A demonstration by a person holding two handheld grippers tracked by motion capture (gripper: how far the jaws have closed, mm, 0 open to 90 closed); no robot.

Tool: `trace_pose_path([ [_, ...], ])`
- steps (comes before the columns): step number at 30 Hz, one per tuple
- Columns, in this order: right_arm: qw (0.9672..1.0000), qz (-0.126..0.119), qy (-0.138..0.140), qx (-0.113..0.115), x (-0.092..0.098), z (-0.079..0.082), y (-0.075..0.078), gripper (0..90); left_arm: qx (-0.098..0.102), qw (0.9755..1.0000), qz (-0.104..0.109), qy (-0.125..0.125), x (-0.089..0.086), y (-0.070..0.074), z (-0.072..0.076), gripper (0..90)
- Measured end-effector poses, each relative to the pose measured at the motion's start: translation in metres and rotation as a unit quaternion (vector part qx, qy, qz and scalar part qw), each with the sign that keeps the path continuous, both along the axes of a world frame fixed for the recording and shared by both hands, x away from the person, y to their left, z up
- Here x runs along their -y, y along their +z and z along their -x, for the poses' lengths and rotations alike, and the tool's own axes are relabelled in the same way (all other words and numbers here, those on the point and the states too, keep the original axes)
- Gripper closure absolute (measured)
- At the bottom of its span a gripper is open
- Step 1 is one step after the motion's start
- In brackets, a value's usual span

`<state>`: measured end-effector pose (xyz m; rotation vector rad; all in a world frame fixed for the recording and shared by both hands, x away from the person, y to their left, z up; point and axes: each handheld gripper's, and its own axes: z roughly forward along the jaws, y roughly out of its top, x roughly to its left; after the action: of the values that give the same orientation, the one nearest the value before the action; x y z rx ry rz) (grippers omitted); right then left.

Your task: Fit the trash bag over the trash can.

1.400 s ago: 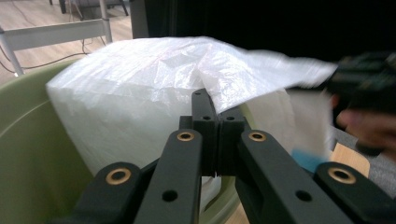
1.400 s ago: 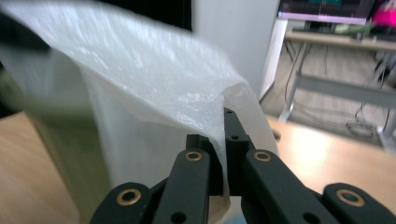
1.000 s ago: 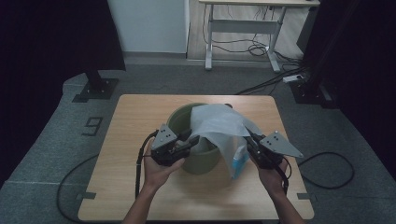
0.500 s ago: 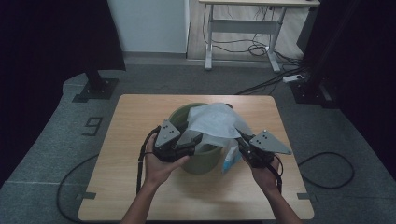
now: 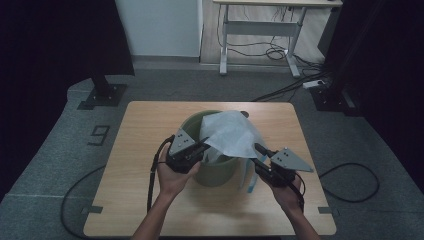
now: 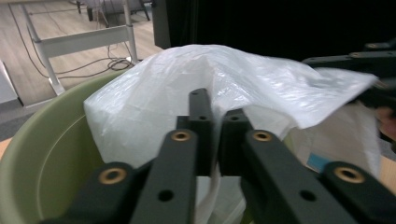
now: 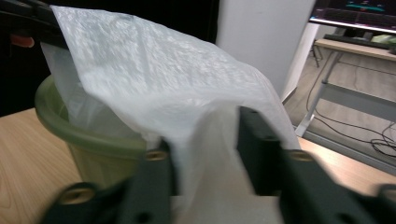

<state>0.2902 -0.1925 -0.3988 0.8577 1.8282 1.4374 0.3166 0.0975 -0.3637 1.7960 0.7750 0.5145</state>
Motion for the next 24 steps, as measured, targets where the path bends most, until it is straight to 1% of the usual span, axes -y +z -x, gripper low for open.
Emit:
trace_pose_path([
  [1,1.0000,-0.009,0.002,0.001,0.000,0.008,-0.005,47.9,-0.001,1.0000,0.000,0.004,-0.001,-0.001,0.000,89.2],
  [2,1.0000,-0.009,0.002,0.001,0.000,0.008,-0.005,47.9,-0.003,1.0000,0.000,0.007,-0.002,-0.001,0.000,89.2],
  [3,0.9999,-0.014,0.003,0.000,0.000,0.013,-0.009,43.6,-0.005,0.9999,-0.002,0.011,-0.002,-0.002,-0.001,89.4],
  [5,0.9999,-0.010,0.004,-0.008,-0.005,0.021,-0.020,37.4,-0.007,0.9998,-0.007,0.016,-0.001,-0.004,0.000,89.5],
  [8,0.9998,-0.002,-0.002,-0.020,-0.011,0.027,-0.037,32.5,-0.014,0.9995,-0.014,0.023,0.000,-0.006,-0.001,89.5],
  [9,0.9997,-0.005,-0.008,-0.024,-0.014,0.028,-0.045,31.5,-0.014,0.9995,-0.014,0.024,0.000,-0.007,-0.001,89.5],
  [10,0.9991,-0.012,-0.014,-0.037,-0.017,0.028,-0.056,29.2,-0.016,0.9995,-0.014,0.022,0.000,-0.008,-0.001,89.5],
  [11,0.9991,-0.012,-0.014,-0.037,-0.017,0.028,-0.056,29.2,-0.016,0.9995,-0.014,0.022,0.000,-0.008,-0.001,89.5],
  [13,0.9986,0.001,-0.032,-0.043,-0.023,0.025,-0.068,27.9,-0.018,0.9996,-0.010,0.018,0.001,-0.008,-0.001,89.5],
  [15,0.9967,0.013,-0.053,-0.060,-0.026,0.017,-0.082,26.9,-0.021,0.9997,-0.002,0.013,0.000,-0.007,-0.002,89.5],
  [16,0.9959,0.017,-0.060,-0.065,-0.026,0.014,-0.086,27.1,-0.021,0.9997,0.001,0.012,0.000,-0.006,-0.002,89.5],
  [18,0.9932,0.020,-0.075,-0.087,-0.024,0.003,-0.095,30.8,-0.021,0.9997,0.004,0.009,-0.002,-0.005,-0.001,89.5],
  [19,0.9920,0.022,-0.081,-0.094,-0.023,-0.001,-0.099,35.5,-0.020,0.9997,0.005,0.010,-0.003,-0.005,-0.001,89.5],
  [20,0.9924,0.020,-0.084,-0.088,-0.020,-0.005,-0.103,50.2,-0.020,0.9997,0.005,0.010,-0.004,-0.005,0.000,89.5],
  [21,0.9936,0.016,-0.084,-0.074,-0.018,-0.005,-0.104,60.4,-0.020,0.9997,0.007,0.011,-0.005,-0.005,0.000,89.5],
  [22,0.9942,0.012,-0.089,-0.059,-0.016,-0.005,-0.104,65.9,-0.021,0.9997,0.008,0.011,-0.006,-0.005,0.000,89.5],
  [24,0.9943,0.012,-0.096,-0.044,-0.012,-0.005,-0.099,78.1,-0.021,0.9997,0.008,0.013,-0.007,-0.005,0.001,89.5],
])
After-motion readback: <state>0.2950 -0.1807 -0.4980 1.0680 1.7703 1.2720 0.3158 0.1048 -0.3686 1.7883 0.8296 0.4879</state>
